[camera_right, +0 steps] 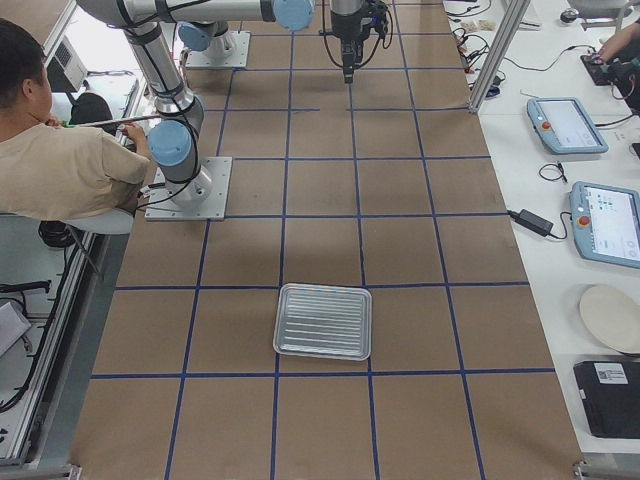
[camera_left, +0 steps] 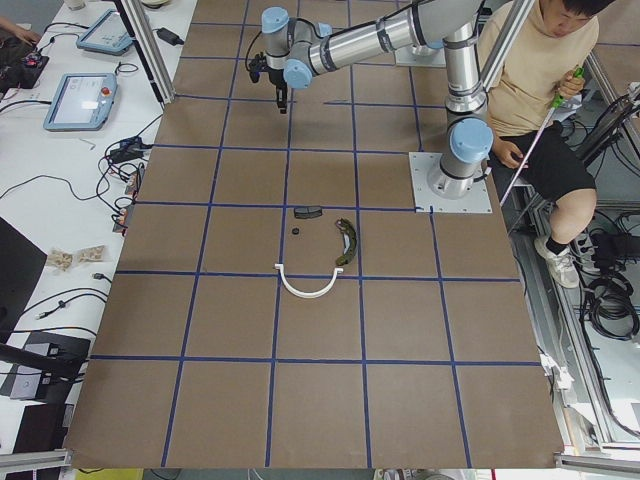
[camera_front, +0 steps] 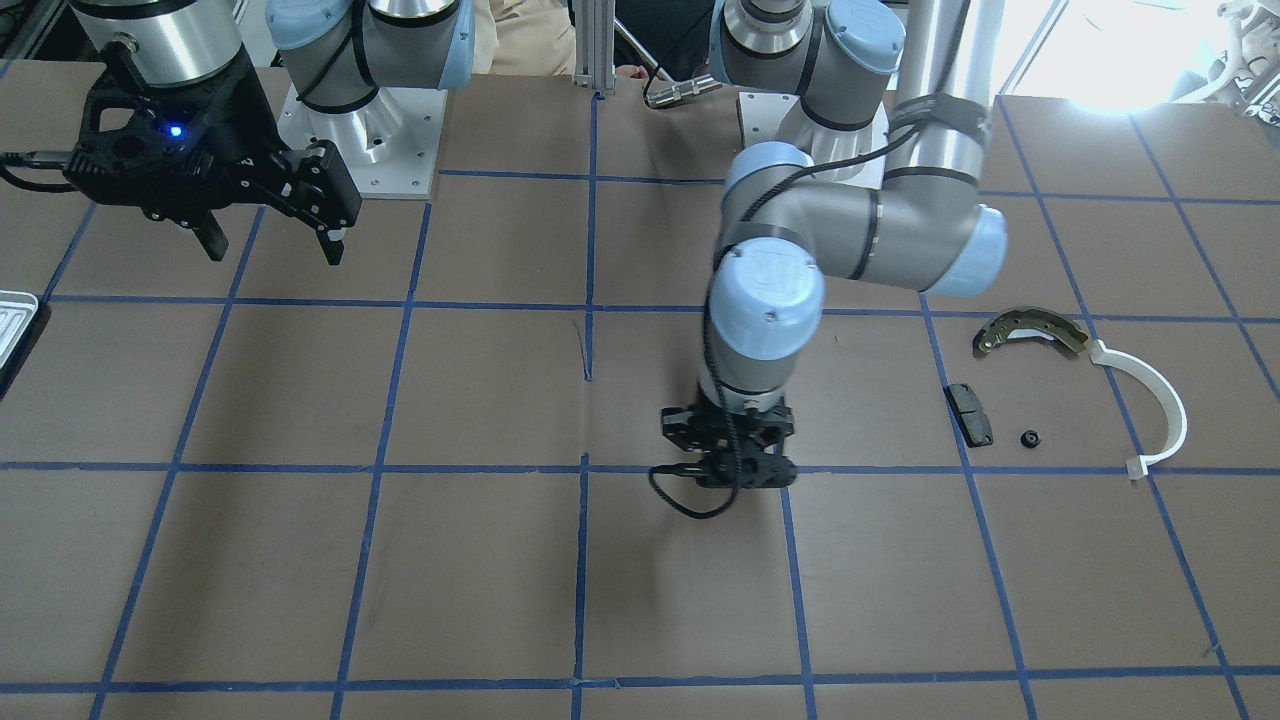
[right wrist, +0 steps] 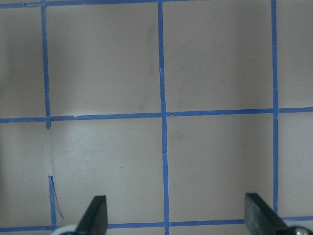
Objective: Place bearing gear from tray to pile
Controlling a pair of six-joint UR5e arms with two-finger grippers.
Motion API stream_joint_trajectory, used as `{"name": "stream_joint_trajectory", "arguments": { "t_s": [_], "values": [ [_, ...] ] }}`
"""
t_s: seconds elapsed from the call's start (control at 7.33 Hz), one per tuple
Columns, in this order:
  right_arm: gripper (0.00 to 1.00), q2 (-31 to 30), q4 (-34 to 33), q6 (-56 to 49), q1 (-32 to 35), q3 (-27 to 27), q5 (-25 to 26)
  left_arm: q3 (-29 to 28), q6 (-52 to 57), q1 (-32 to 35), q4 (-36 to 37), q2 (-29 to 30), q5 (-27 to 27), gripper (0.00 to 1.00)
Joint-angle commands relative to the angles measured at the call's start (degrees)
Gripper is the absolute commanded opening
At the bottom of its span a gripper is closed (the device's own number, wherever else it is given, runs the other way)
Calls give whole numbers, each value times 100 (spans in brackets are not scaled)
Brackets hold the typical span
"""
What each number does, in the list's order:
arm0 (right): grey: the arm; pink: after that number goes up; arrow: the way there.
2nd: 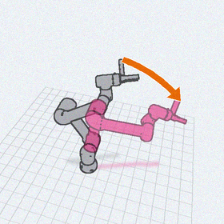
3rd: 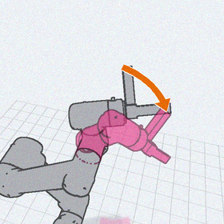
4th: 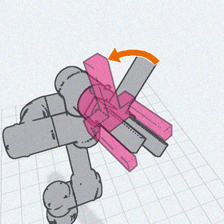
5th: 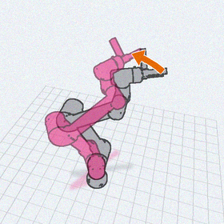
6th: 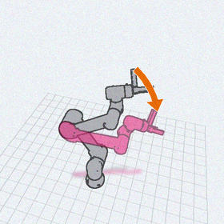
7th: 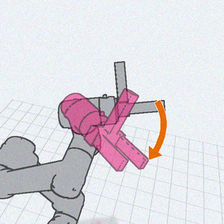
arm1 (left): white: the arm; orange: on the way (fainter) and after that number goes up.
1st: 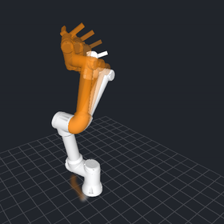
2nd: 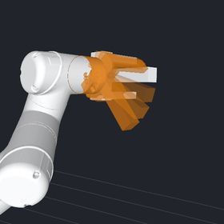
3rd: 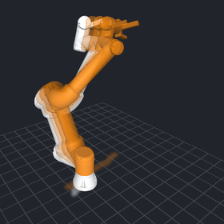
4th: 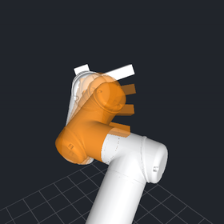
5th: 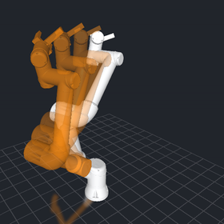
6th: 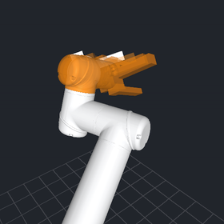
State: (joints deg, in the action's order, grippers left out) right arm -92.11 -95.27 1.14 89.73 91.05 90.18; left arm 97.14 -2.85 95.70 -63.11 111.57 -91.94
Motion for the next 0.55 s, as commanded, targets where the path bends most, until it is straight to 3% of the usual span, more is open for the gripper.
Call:
{"name": "stream_joint_trajectory", "arguments": {
  "t_s": [0.0, 0.41],
  "values": [
    [100, 0, 0, -9, 0, 0, 0, 260, 2482, -1592, -246, -424, -147, 11],
    [100, -9, 0, -9, 0, 0, 0, 551, 4699, -3553, 191, -278, -131, 12]
  ]
}}
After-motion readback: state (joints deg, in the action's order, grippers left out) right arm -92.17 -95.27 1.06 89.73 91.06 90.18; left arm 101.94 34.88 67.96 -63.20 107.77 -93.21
